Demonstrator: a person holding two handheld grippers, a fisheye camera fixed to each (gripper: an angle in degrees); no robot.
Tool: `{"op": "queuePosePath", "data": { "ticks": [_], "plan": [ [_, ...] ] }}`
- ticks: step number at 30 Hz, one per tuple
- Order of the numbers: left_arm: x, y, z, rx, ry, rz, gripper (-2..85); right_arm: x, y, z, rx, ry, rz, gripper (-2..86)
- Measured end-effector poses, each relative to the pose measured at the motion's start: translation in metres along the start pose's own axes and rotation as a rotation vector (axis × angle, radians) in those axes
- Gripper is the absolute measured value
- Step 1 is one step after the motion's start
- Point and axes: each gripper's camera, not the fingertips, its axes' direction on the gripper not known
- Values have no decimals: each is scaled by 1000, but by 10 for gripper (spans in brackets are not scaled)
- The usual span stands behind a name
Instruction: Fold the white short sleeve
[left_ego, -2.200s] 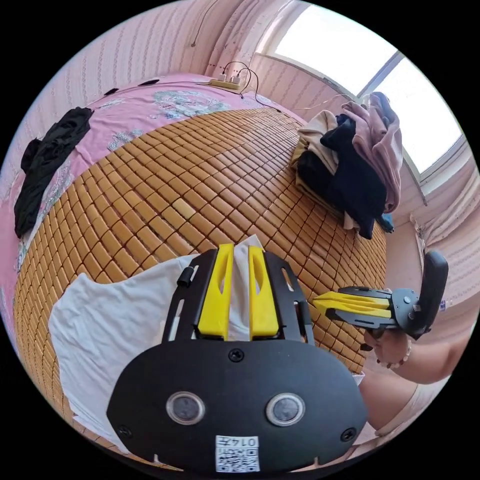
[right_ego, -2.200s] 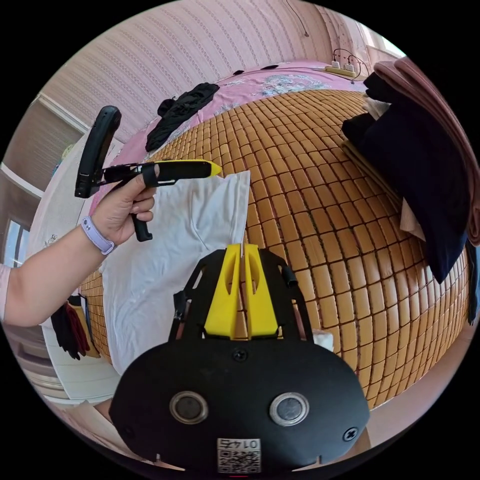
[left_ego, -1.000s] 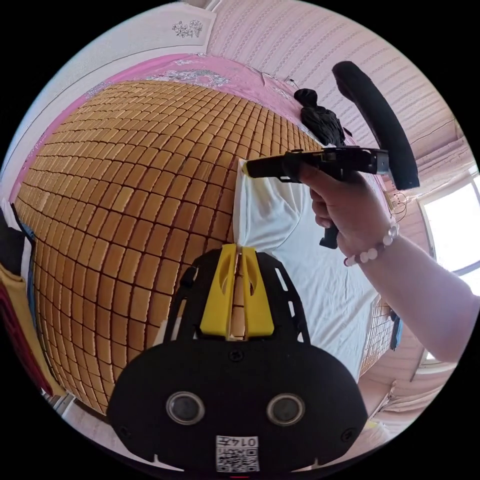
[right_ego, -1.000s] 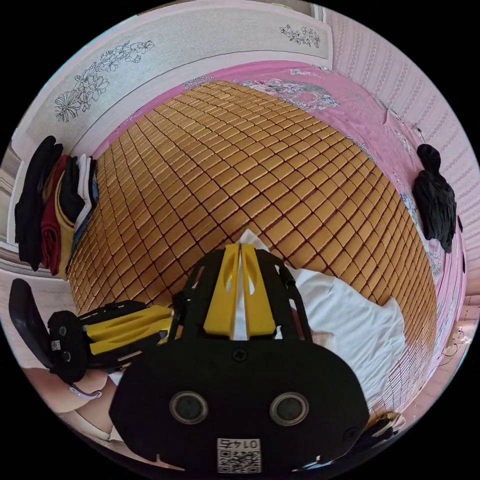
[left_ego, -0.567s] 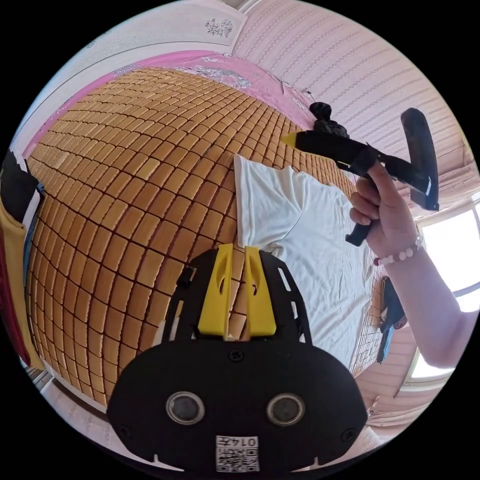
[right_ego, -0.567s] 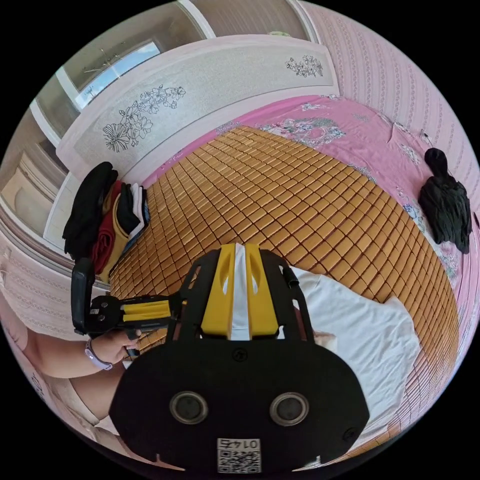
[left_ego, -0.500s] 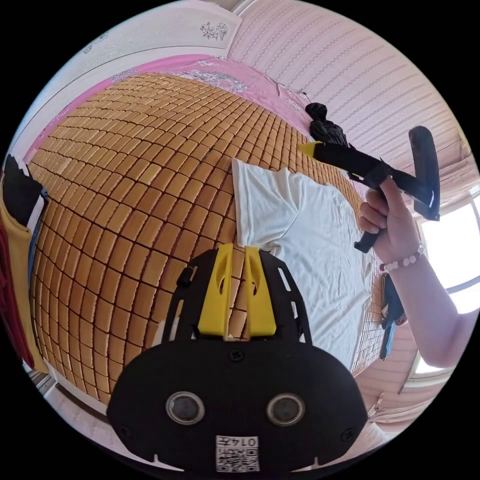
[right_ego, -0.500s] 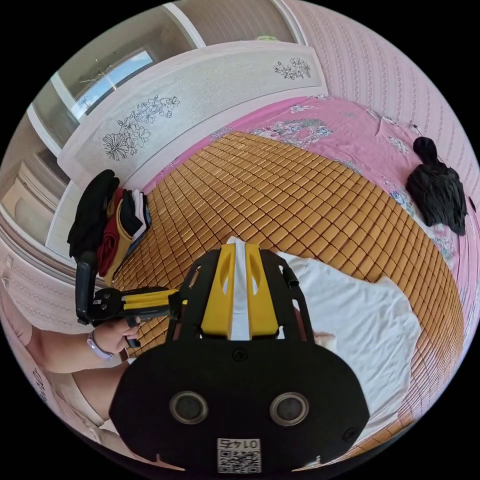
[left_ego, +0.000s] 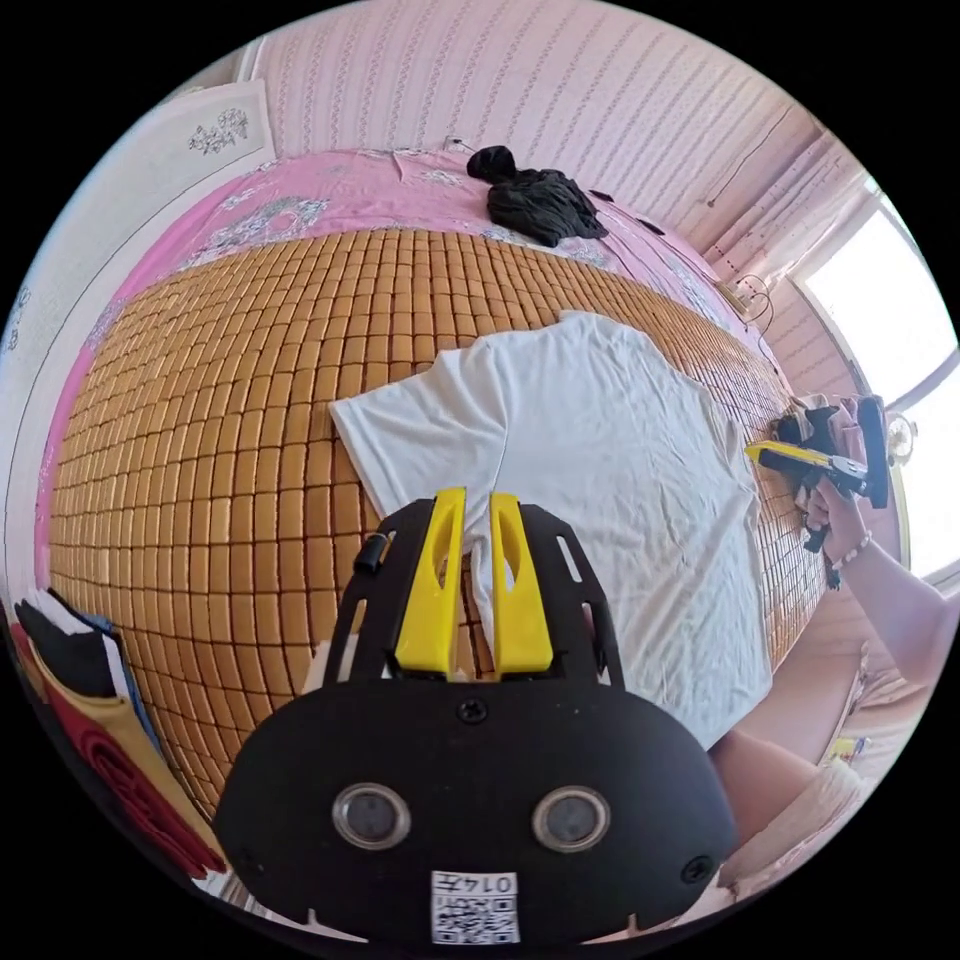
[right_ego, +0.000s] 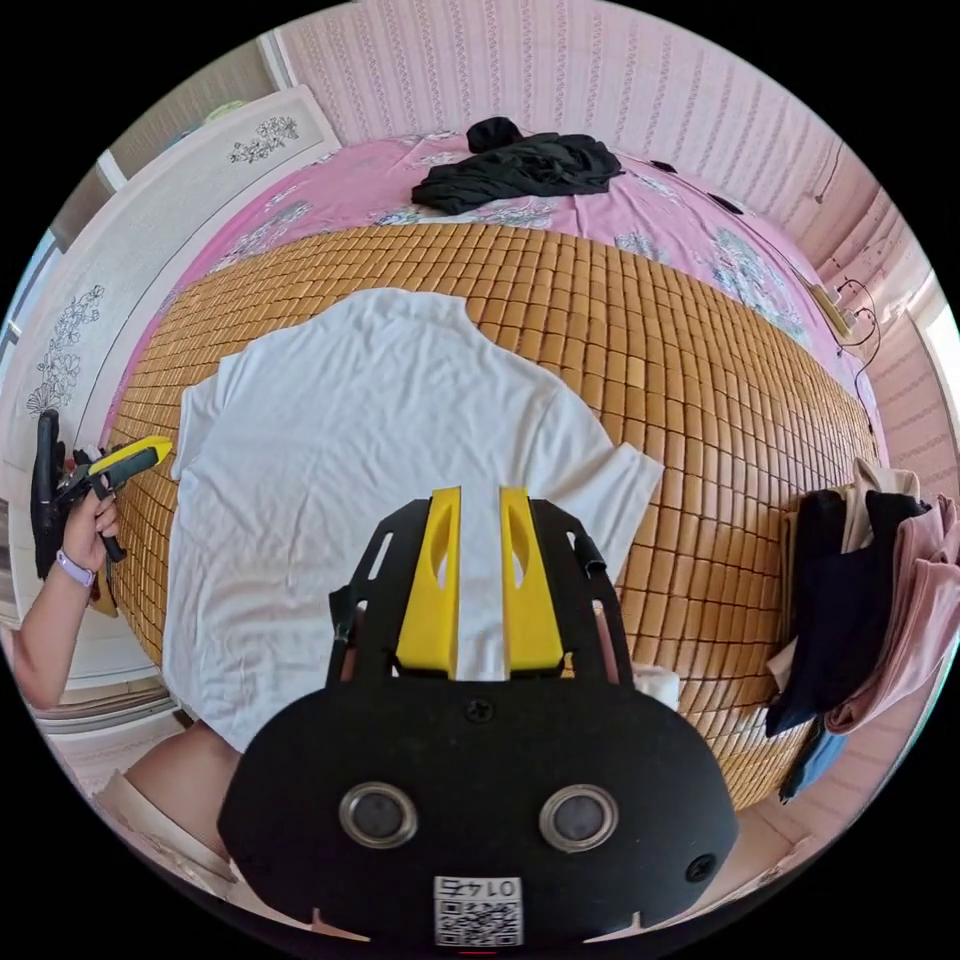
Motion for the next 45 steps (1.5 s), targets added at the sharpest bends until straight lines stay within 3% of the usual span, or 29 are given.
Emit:
{"op": "queuePosePath", "data": {
  "ticks": [4, 9, 12, 15, 18, 25, 32, 40, 45],
  "plan": [
    [10, -50, 15, -4, -56, 65, 51, 36, -22, 9, 3, 69, 65, 81],
    [1, -79, 35, -70, -171, 25, 49, 91, -24, 42, -133, 108, 285, 79],
    [-5, -77, 48, -163, -252, 7, 37, 97, -18, 40, -85, 41, 277, 30],
    [-3, -71, 45, -156, -230, 10, 0, 101, -12, 37, -82, 87, 268, 6],
    [-4, -67, 45, -167, -329, 10, -7, 113, -4, 38, -84, 108, 313, 3],
    [-15, -63, 39, -116, -240, -69, -8, 128, 18, 18, -39, 87, 368, 13],
    [-10, -29, -2, -41, -146, -89, 7, 95, 84, -13, -23, 0, 227, 16],
    [11, 65, -7, -207, 1, -129, 40, 48, 168, 7, -257, -134, 197, 51],
    [23, 99, 2, -313, 18, -107, 52, 24, 194, 20, -348, -99, 149, 24]
  ]
}}
